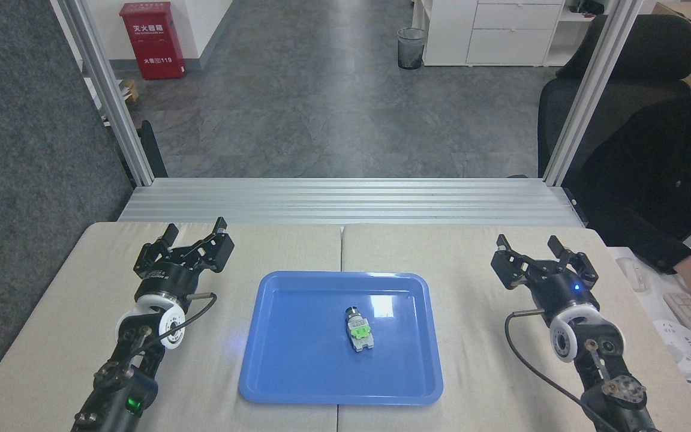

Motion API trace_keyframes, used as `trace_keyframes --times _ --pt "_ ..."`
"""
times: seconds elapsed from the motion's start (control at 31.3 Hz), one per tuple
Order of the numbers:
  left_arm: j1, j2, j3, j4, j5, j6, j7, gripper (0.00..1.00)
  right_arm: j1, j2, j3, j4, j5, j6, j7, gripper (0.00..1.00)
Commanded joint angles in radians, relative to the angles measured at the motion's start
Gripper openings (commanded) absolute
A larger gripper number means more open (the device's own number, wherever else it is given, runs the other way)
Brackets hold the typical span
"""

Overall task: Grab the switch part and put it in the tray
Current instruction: 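Open the right gripper to release the part and withdraw it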

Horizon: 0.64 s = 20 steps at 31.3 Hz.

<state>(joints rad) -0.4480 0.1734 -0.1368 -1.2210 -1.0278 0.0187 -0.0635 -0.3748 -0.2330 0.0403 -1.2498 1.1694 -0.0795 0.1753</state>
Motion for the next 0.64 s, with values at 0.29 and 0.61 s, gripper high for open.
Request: trace_keyframes --times 0.29,0.61 --pt "0.000 0.000 0.000 0.000 0.000 0.000 0.001 1.00 0.036 -0.109 -0.152 -0.028 -0.016 -0.005 0.001 1.00" --pt "0.000 0.000 0.000 0.000 0.000 0.000 0.001 1.00 0.042 -0.086 -0.143 -0.059 -0.016 -0.009 0.001 1.00"
